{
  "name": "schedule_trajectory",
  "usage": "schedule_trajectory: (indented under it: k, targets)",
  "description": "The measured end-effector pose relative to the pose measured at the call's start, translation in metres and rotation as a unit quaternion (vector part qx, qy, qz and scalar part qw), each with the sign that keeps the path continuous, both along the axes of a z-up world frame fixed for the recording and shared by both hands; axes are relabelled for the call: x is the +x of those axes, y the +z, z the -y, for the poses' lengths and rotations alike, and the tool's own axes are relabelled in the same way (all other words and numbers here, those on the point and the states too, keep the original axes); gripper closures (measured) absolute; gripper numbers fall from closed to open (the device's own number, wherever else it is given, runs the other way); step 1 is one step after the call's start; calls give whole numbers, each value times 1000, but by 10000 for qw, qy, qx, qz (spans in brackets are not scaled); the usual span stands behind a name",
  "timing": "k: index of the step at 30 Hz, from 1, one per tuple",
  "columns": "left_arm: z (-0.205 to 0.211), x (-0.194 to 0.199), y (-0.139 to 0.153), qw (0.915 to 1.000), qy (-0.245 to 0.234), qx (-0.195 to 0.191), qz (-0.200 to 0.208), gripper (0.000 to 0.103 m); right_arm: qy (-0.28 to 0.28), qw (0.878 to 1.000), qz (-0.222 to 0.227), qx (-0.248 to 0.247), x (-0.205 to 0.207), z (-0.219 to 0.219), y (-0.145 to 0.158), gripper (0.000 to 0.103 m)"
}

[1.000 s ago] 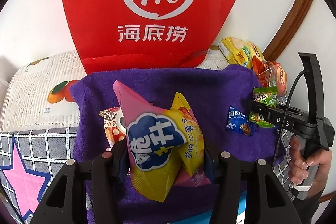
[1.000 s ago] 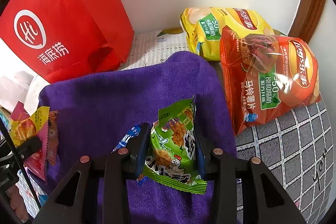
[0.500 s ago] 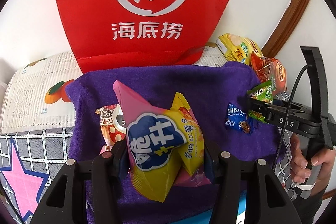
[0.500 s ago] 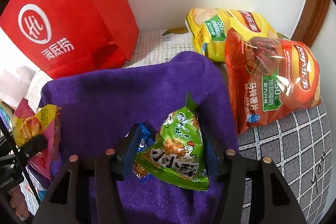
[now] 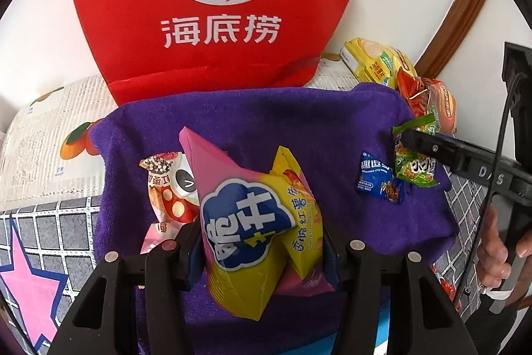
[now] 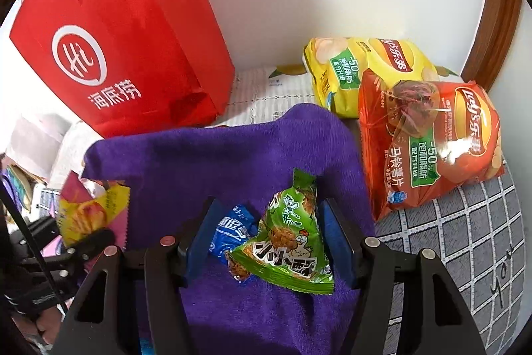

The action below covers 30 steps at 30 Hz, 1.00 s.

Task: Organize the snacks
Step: 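Open both tools to release the bags on the towel, then lift both open tools away from the purple towel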

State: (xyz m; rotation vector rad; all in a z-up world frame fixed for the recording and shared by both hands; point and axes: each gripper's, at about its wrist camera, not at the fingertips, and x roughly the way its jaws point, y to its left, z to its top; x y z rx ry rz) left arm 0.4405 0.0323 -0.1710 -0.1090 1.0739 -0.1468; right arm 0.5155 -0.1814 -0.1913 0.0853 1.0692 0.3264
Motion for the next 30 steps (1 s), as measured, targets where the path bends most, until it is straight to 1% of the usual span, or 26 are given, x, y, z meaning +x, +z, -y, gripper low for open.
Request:
schedule_trajectory:
  k: [10, 15, 17, 20, 24, 30]
  targets:
    - [2, 1, -4, 9999, -59, -111, -90, 48, -21, 9995, 158, 259, -8, 3, 20, 41]
    - [4, 2, -4, 9991, -146, -331, -228, 41, -42, 9994, 253, 251, -16, 1, 30, 41]
    - [6, 1, -2, 9991, -150, -307, -240, 38, -68, 9992, 267, 296, -20, 1, 32, 41]
    - [10, -2, 3, 9995, -169, -174, -199, 33, -73, 9990, 276, 340, -31, 2, 35, 41]
    - [12, -8, 15, 9997, -138, -189, -3, 21, -144, 9986, 290, 411, -50, 8, 38, 41]
    - [9, -19, 30, 9996, -69, -264, 86, 21, -291, 9984, 322, 365, -79, 25, 46, 41]
